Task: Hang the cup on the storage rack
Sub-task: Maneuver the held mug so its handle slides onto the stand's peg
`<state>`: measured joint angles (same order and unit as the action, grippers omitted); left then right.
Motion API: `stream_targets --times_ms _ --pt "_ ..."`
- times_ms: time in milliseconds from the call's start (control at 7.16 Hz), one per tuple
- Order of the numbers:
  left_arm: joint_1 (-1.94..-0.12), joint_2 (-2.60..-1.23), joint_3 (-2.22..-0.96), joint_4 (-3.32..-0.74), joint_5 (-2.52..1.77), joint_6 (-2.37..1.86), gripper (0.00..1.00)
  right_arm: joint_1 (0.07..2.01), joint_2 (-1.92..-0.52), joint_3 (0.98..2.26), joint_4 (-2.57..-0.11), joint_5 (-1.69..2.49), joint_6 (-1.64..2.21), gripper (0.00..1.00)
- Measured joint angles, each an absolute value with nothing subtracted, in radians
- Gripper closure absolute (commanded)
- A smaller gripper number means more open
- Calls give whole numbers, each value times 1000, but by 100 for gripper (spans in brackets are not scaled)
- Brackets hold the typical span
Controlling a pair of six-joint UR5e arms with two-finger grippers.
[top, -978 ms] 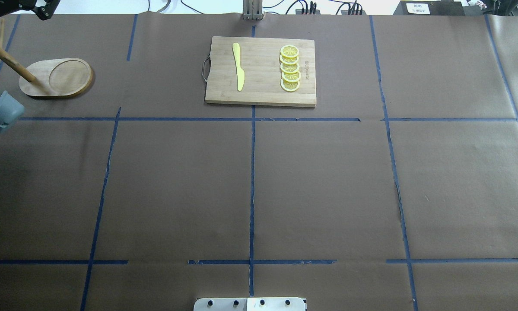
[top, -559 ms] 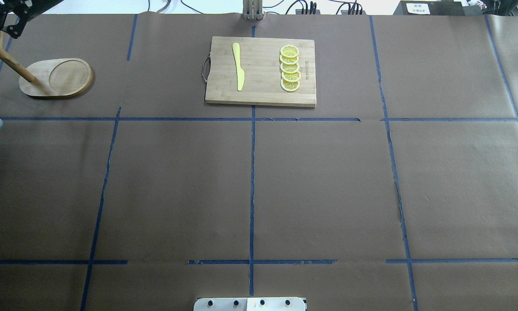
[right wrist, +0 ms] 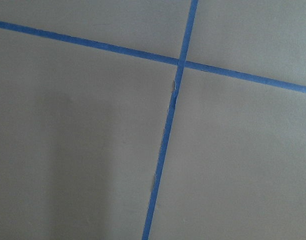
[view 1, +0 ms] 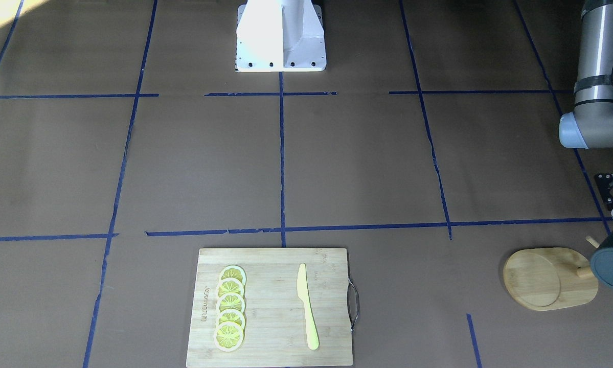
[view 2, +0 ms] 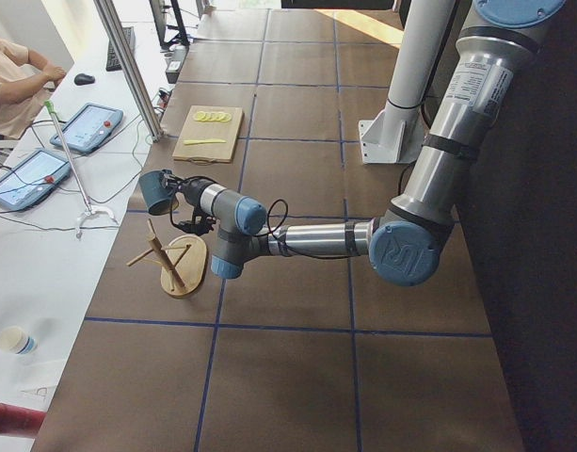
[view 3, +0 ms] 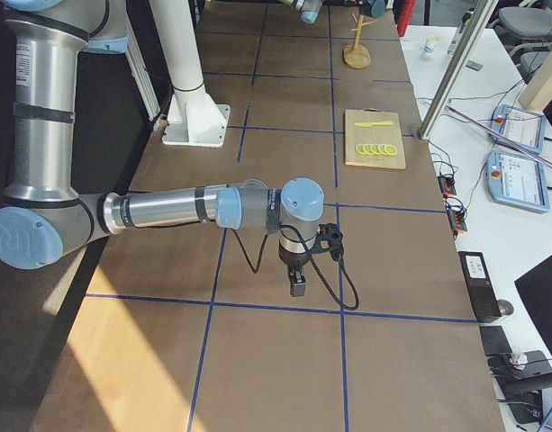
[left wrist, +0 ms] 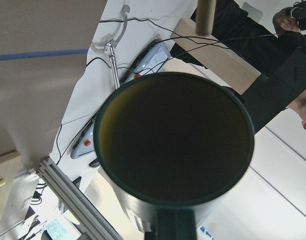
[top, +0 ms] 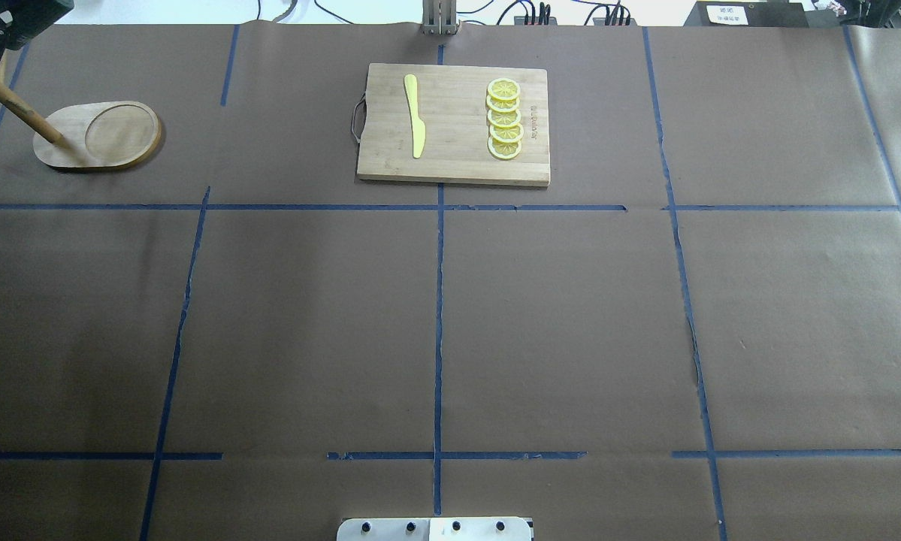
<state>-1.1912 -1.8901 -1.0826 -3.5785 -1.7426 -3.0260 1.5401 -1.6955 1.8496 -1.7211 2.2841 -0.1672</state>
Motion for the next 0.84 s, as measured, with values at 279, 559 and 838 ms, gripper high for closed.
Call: stream_targets --times_ms 279,559,838 --pt "-1192 -1898 -1035 -3624 -1741 -3028 97 1541 -1694 1850 -1721 2284 -167 0" --pt "-1192 -1919 -1015 -3631 -1740 -3028 97 1541 -1694 1852 -1721 2284 -167 0" --pt "-1191 -1948 -1011 -3630 -1735 -3026 96 1544 -1695 1857 -1721 2284 -166 0"
